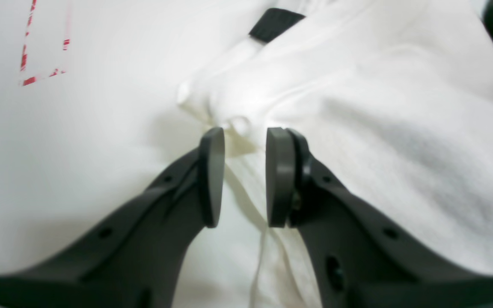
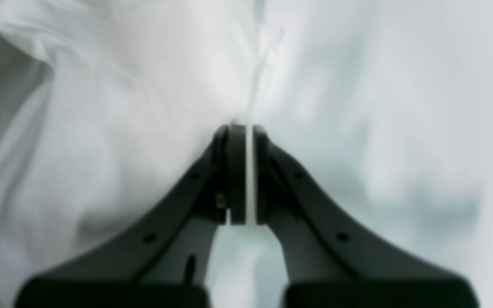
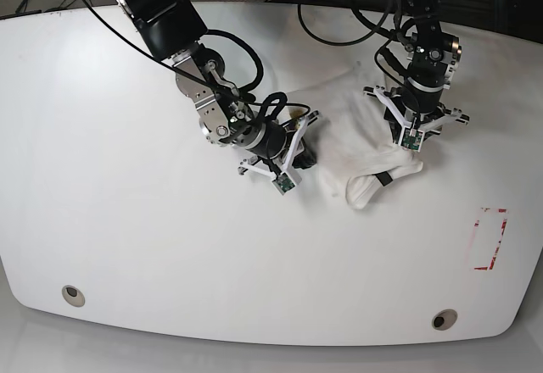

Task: Layout the t-shirt on the table in an organized manner, then fold the t-shirt properly
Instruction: 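Press the right gripper onto the bundle while the left gripper holds it, then drag the shirt bundle with the left gripper away from the right gripper, then carry the held bundle with the left gripper to the table edge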

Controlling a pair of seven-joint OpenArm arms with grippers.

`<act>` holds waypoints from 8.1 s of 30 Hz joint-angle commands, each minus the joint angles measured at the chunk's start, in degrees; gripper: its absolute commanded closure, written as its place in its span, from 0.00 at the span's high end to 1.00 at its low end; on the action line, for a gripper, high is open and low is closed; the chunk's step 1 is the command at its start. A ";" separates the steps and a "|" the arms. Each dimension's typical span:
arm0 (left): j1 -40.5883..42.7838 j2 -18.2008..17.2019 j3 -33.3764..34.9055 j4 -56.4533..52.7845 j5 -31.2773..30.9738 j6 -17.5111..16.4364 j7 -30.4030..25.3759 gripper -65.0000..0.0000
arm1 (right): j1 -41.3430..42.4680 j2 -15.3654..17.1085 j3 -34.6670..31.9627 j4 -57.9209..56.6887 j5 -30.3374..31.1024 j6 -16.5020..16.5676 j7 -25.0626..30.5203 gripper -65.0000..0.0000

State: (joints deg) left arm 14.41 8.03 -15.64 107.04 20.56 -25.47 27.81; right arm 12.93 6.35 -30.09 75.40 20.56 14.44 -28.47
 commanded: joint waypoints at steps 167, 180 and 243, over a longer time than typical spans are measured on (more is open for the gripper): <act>2.77 0.97 -6.21 -6.60 -4.16 0.46 -13.53 0.23 | -9.63 9.17 19.05 22.06 0.76 -1.65 -9.11 0.03; 5.59 -0.96 -12.10 -10.91 -4.34 0.29 -13.53 0.23 | -9.63 8.99 19.05 22.85 0.76 -1.65 -9.11 0.03; -12.44 -18.36 -16.23 -24.28 -12.51 0.11 -8.43 0.23 | -14.55 9.17 19.14 28.21 0.76 -1.65 -9.03 0.03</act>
State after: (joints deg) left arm 3.40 -8.73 -30.74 82.81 8.49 -25.56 20.14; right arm -2.44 15.09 -11.29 102.00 20.97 12.62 -39.07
